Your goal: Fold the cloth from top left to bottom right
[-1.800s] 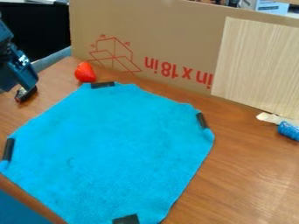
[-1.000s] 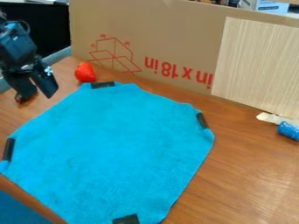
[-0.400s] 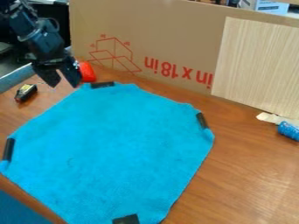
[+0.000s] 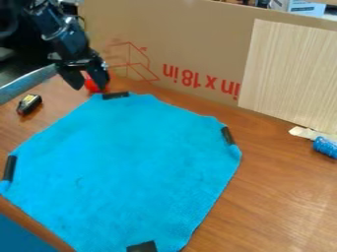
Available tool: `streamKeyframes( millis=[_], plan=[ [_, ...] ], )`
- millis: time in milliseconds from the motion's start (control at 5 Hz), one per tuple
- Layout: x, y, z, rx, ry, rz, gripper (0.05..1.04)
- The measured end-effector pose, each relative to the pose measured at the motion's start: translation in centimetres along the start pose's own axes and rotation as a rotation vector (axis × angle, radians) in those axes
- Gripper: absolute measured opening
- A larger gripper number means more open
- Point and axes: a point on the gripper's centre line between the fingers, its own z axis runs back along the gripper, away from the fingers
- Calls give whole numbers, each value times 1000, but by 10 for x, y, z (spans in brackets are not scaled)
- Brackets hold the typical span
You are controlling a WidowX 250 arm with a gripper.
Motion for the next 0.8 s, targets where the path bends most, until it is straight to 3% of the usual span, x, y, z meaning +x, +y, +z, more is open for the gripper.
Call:
streamKeyframes(
  millis=[200, 600, 800],
  plan=[
    [9, -6, -10, -11, 29, -67, 999],
    [13, -26, -27, -22, -17, -360, 999],
    [22, -33, -26, -25, -41, -425, 999]
  ],
)
